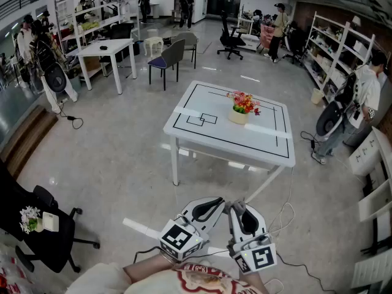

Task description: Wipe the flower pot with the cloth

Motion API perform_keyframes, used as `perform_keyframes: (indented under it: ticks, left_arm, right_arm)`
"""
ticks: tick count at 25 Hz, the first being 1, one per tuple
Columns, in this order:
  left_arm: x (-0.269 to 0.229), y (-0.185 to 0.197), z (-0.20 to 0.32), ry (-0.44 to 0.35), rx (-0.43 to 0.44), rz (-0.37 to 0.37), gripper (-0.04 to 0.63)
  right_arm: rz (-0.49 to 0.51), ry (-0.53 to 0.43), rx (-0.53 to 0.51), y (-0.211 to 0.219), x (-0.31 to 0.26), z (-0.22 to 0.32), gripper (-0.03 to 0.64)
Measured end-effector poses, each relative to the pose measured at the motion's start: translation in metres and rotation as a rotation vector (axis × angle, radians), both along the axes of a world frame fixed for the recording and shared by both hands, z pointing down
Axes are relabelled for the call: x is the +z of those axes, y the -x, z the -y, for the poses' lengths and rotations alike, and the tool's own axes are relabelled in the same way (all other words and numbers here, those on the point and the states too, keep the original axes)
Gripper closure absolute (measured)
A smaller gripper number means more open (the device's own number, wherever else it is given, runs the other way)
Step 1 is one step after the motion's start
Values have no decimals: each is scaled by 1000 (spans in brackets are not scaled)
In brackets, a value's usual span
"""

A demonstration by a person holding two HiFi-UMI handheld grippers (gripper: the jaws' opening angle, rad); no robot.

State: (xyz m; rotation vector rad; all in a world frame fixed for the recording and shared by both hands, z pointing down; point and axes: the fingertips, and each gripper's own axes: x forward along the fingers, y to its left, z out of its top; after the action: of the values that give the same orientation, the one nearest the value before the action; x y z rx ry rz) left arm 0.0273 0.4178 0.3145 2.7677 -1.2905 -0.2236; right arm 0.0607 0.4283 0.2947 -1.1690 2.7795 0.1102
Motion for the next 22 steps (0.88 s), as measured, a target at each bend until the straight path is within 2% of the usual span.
perform_keyframes:
  ticks: [14,22]
  left_arm:
    - [2,25,-5,2,36,-7,591]
    - [3,49,-10,-1,66,-19,591]
  right_arm:
    - [14,7,31,25,2,-7,545]
    - [31,-45,58,51,-7,-17,545]
